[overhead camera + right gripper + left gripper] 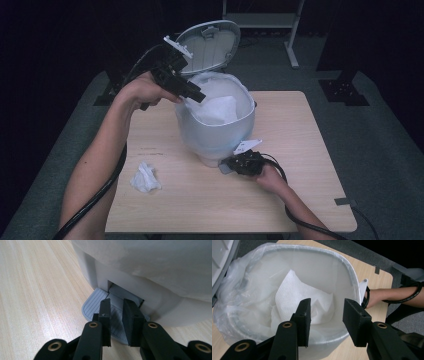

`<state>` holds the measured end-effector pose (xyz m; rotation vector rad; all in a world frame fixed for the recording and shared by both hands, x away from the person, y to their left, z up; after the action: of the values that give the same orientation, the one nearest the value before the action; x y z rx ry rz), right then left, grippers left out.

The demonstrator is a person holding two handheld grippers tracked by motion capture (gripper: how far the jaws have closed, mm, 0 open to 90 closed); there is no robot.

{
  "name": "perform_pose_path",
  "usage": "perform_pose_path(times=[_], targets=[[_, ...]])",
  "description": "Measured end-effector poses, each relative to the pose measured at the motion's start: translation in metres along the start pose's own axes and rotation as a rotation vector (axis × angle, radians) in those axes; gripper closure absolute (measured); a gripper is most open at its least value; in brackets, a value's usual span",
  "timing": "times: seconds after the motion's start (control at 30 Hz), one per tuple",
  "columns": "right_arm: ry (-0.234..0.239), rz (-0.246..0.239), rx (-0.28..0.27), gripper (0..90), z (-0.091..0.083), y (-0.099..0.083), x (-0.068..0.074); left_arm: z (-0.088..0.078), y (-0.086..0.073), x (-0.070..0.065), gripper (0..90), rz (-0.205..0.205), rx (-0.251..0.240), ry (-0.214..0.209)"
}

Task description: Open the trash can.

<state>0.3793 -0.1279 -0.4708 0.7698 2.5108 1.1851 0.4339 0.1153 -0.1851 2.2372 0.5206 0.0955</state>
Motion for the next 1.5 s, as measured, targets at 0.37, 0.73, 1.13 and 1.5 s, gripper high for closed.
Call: perform_pose_path(times=[0.37, 0.73, 1.13, 1.5], targets=[[0.0, 0.003, 0.001, 76.9, 0.0, 0.0, 0.0, -0.009, -0.015, -0.006, 56.1, 0.008, -0.011, 0.003], [-0.006, 0.003, 0.0, 76.9, 0.0, 0.0, 0.001, -0.015, -0.035, -0.006, 54.0, 0.001, -0.015, 0.005], [-0.006, 0.005, 0.002, 76.9, 0.0, 0.0, 0.001, -0.027, -0.065, -0.005, 52.7, -0.007, -0.045, 0.006], [-0.006, 0.007, 0.002, 76.9, 0.0, 0.0, 0.001, -0.034, -0.093, -0.003, 51.8, -0.016, -0.06, 0.004]])
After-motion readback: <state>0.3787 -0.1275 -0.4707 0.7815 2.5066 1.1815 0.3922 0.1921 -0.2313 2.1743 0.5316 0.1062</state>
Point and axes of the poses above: each handheld gripper's, and its own axes: z roughly forward along the jaws, y roughly out of its top, x roughly to its left, the point moved 1 cm from there along z, roughly forward along the jaws, and after that the axes turned 6 degrees about -x, right-handed, at the moved point
